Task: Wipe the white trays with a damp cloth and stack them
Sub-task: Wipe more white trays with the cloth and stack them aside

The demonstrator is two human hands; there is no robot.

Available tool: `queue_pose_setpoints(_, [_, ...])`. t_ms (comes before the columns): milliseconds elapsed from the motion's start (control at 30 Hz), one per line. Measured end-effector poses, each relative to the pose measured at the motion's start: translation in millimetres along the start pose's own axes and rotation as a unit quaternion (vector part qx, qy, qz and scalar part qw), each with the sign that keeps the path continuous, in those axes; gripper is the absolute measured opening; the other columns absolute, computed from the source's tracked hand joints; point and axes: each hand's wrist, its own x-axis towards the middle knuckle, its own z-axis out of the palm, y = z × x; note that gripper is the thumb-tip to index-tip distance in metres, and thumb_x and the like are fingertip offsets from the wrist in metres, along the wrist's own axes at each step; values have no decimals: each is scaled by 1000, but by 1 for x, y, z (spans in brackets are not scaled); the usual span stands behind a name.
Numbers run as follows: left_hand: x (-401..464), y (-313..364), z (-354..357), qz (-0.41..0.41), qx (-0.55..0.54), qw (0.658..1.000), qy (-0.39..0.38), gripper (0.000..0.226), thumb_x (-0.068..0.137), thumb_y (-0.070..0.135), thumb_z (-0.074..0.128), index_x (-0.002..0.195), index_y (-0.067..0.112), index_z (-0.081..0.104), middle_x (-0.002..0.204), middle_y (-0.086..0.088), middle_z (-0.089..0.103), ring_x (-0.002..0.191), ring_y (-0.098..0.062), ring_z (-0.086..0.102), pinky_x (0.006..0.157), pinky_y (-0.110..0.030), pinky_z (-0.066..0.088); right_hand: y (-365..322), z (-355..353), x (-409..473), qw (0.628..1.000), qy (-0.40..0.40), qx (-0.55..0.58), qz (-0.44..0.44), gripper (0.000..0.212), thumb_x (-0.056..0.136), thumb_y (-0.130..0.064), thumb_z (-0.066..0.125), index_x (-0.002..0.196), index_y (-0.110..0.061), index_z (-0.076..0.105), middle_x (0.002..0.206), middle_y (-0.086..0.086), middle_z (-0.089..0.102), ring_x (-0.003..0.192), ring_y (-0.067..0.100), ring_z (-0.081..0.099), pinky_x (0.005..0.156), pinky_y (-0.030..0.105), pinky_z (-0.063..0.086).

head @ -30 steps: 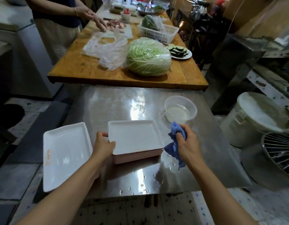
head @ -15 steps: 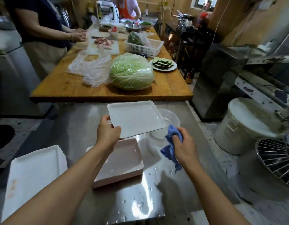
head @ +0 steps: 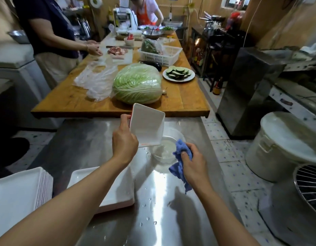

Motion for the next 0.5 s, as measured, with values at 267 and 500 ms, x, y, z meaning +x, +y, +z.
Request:
queue_pose_setpoints(267, [-5, 19, 9, 9, 20, 1000, 7, 49, 76, -9, 47, 118, 16, 46, 99, -13, 66, 68, -21, 51, 56, -25, 37, -1, -12, 5, 1000, -15, 27, 5, 24, 95, -12, 48, 90, -34, 55, 80, -12, 62, 68, -6, 58, 58, 6, 43])
queue_pose_setpoints(500, [-9, 18, 4, -58, -22, 998, 12, 45, 74, -9, 47, 110, 18, 45, 88, -1, 56, 74, -23, 53, 57, -28, 41, -3, -13, 4, 999, -32, 24, 20, 20, 97, -14, 46, 109, -21, 61, 95, -4, 65, 75, -4, 61, 57, 5, 44])
